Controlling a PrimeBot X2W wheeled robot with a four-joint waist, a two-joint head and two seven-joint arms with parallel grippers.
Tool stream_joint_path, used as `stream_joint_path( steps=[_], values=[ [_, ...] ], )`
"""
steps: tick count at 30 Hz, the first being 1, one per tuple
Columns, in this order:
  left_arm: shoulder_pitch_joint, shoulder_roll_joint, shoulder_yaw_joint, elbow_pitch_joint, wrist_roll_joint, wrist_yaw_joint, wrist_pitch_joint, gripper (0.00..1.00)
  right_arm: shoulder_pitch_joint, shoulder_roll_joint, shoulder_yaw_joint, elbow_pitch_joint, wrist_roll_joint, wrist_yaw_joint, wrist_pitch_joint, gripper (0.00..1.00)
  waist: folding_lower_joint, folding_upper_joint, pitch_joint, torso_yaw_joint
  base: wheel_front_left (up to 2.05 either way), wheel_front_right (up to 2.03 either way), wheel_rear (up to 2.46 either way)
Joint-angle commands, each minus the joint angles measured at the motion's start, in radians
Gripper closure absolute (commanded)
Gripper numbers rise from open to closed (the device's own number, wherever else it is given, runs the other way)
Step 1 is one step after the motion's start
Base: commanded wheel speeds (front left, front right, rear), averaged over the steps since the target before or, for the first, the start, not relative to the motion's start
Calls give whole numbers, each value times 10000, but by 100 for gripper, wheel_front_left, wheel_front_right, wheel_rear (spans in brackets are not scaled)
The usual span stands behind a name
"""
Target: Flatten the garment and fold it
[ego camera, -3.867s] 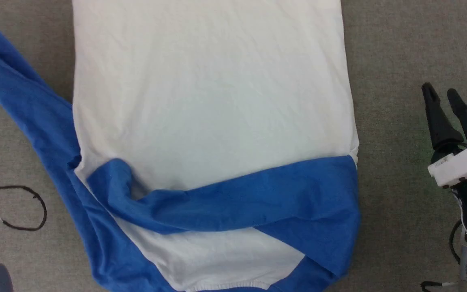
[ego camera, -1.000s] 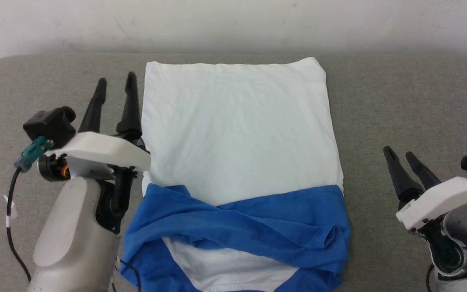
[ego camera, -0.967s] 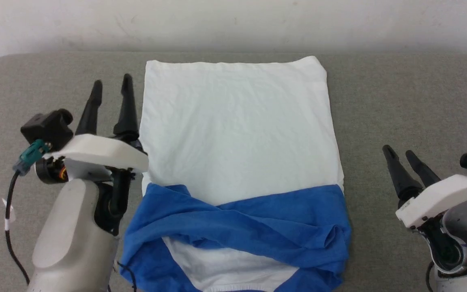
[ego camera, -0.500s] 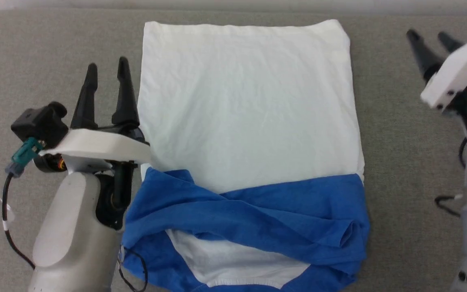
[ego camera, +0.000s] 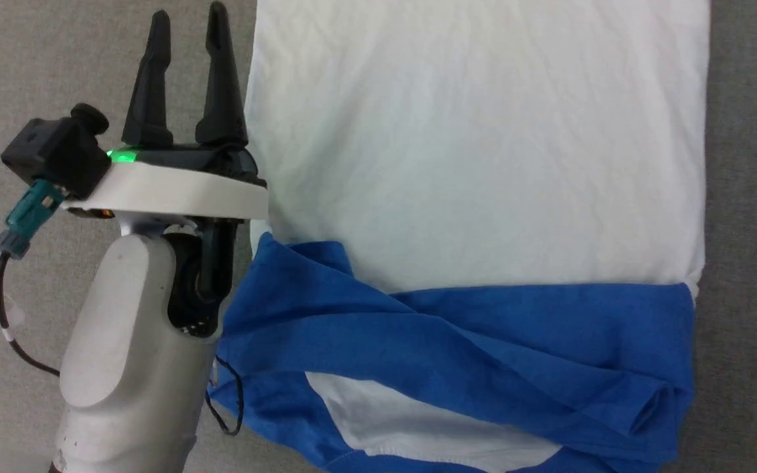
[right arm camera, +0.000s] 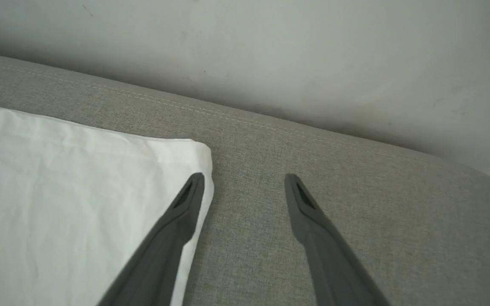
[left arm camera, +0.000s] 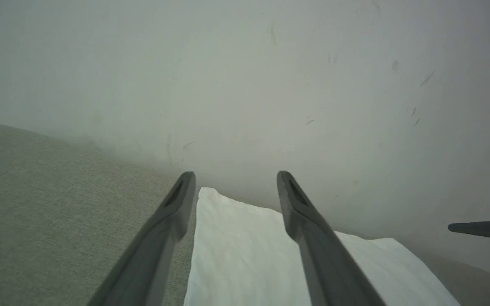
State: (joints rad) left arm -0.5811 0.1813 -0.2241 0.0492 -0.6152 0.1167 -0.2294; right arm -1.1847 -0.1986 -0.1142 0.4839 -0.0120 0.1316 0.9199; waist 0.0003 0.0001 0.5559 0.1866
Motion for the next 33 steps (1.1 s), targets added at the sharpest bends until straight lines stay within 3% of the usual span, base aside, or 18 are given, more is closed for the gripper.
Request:
stream_joint_path(
  steps=[1, 14, 15, 16, 17, 18, 23, 27, 33],
  values=[
    [-133, -11, -28, -54, 69, 57, -40, 0, -222, -46, 185, 155, 6, -9, 190, 0, -3, -1, 1052, 793, 0, 0, 0],
    [-326, 3, -159, -38, -60, 5, 164, 0, -961, -546, 1494, 975, 58, -9, 1846, 0, -3, -1, 1559, 862, 0, 0, 0],
    [-404, 31, -172, -22, -93, -13, 272, 0, -950, -572, 1544, 1011, 110, -9, 1993, 9, -3, -1, 1584, 845, 0, 0, 0],
    [-542, 111, -204, -11, -73, -33, 419, 0, -950, -580, 1572, 1017, 185, -9, 2121, 64, -3, -1, 1608, 826, 0, 0, 0],
    [-737, 178, -202, -17, -78, -40, 573, 0, -955, -585, 1598, 987, 253, -9, 2201, 93, -3, -1, 1627, 805, 0, 0, 0],
    [-967, 220, -169, -25, -140, -34, 763, 0, -958, -591, 1631, 929, 307, -9, 2242, 100, -3, -1, 1642, 779, 0, 0, 0],
    [-2561, 662, -141, 239, -440, -5, 2438, 0, -1029, -557, 1796, 600, 531, -9, 2275, 100, -3, -1, 1687, 506, 0, 0, 0],
    [-4085, 1115, -244, 859, -948, 80, 4724, 0, -1088, -362, 2024, 449, 807, -9, 1992, 100, -3, -1, 1666, 85, 0, 0, 0],
    [-6196, 2138, -1020, 2480, -672, 344, 8161, 0, -1178, 48, 2256, 429, 1453, -9, 1685, 100, -3, -1, 1676, -589, 0, 0, 0]
  ],
)
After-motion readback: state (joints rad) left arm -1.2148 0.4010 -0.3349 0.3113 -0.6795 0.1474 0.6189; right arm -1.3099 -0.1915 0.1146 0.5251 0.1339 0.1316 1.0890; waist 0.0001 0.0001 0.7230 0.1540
